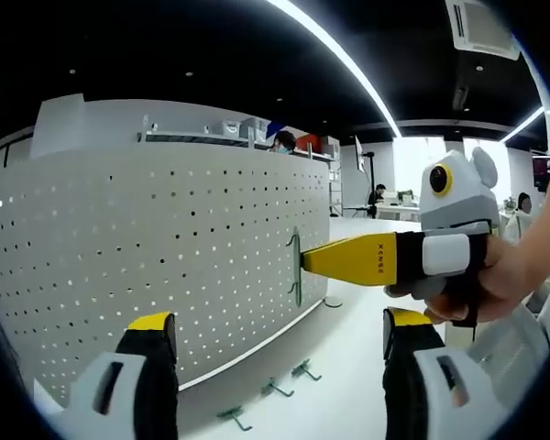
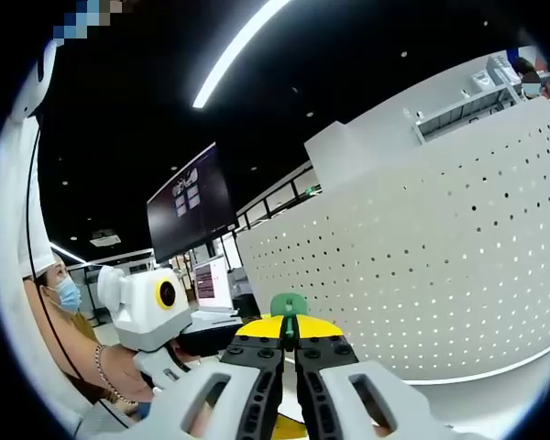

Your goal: Insert the hook assembly into the mounting plate slot until the hook locks in place.

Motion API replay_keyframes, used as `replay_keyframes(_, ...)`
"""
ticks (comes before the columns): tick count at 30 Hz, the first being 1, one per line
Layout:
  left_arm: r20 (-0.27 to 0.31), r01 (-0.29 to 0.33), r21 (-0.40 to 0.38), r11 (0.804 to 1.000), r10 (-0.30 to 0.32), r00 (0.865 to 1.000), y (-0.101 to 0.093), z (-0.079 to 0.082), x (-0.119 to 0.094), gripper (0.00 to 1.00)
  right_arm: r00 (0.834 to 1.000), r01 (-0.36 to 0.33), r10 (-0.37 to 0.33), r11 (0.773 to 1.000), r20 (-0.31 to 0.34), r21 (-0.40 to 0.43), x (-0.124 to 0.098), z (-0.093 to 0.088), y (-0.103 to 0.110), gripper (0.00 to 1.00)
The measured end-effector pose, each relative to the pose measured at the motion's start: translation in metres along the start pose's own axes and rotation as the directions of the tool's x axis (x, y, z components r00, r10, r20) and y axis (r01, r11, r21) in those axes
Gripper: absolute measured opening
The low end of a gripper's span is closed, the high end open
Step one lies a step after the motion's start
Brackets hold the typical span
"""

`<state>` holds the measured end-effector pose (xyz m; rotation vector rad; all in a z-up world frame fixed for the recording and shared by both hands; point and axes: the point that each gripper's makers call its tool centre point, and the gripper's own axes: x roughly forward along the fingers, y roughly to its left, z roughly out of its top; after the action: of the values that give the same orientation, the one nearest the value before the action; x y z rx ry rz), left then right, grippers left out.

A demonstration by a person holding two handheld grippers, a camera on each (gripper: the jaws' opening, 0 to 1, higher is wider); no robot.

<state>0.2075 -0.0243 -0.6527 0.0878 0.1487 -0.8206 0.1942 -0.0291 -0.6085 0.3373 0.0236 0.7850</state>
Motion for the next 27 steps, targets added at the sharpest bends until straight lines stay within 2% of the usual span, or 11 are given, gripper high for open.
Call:
replay_keyframes(4, -0.005, 0.000, 0.013, 1.000, 0.000, 1.000, 0.000, -0.002, 0.000, 0.94, 1.000, 0.001, -0.001, 1.000, 0.003, -0.012, 0.001, 0.002, 0.002, 0.00)
replay_keyframes(7, -0.006, -0.005, 0.008, 1.000, 0.005, 1.000, 0.001, -0.003, 0.000, 0.94, 0.998, 0.060, -0.061, 0.993, -0.005, -0.103, 0.001, 0.005, -0.005, 0.00)
replay_keyframes(11, -0.012, -0.014, 0.016, 1.000, 0.014, 1.000, 0.003, -0.004, -0.001, 0.93, 0.981, 0.192, -0.194, 0.963, 0.004, -0.187, -0.006, 0.011, -0.025, 0.00)
replay_keyframes(12, -0.010, -0.014, 0.012, 1.000, 0.014, 1.000, 0.003, -0.003, -0.001, 0.93, 0.969, 0.239, -0.248, 0.938, -0.004, -0.252, -0.009, 0.011, -0.034, 0.00)
replay_keyframes(14, -0.009, -0.017, 0.014, 1.000, 0.017, 1.000, 0.004, -0.003, -0.001, 0.93, 0.962, 0.263, -0.272, 0.928, -0.001, -0.264, -0.010, 0.013, -0.038, 0.00)
replay_keyframes(15, -0.008, -0.017, 0.012, 1.000, 0.017, 1.000, 0.004, -0.003, -0.001, 0.93, 0.947, 0.305, -0.321, 0.909, -0.009, -0.283, -0.014, 0.013, -0.046, 0.00)
replay_keyframes(17, -0.010, -0.016, 0.013, 1.000, 0.016, 1.000, 0.003, -0.004, -0.001, 0.92, 0.931, 0.346, -0.365, 0.891, -0.010, -0.293, -0.018, 0.013, -0.054, 0.00)
replay_keyframes(27, 0.000, -0.027, 0.016, 1.000, 0.027, 1.000, 0.004, -0.001, -0.003, 0.92, 0.926, 0.359, -0.377, 0.890, -0.009, -0.281, -0.016, 0.015, -0.058, 0.00)
